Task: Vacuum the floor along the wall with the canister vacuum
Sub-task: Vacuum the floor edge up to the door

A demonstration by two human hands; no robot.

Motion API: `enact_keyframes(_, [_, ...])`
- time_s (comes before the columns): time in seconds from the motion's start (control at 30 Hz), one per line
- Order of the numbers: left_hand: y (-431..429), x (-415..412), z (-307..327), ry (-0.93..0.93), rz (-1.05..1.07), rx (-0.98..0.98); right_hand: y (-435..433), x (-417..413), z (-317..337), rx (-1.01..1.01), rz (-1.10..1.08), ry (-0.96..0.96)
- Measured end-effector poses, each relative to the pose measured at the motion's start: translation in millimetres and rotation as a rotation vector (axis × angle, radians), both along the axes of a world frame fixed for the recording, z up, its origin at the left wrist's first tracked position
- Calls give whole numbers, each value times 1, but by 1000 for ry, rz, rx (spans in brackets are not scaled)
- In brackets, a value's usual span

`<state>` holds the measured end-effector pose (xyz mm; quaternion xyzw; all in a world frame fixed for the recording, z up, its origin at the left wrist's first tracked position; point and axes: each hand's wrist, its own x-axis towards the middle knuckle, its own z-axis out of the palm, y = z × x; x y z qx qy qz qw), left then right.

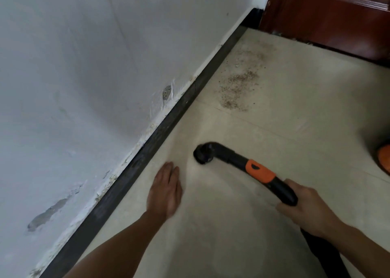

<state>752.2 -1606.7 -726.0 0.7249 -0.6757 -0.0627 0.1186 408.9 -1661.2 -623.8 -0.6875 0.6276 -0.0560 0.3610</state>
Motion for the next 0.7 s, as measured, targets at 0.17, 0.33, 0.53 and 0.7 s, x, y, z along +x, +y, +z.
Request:
enact_keyframes(0.17, [-3, -1, 2, 22, 11, 5, 14, -9, -7, -3, -86, -16])
enact_keyframes(0.33, [-40, -19, 3, 47, 2, 18, 2, -46, -9, -126, -397, 41])
enact_keyframes(0.53, [-103, -60, -3, 31, 26, 129, -27, -79, -4, -148, -611, 84])
enact_keyframes(0.7, [-106, -70, -16, -44, 68, 104, -73, -48, -18, -186, -588, 60])
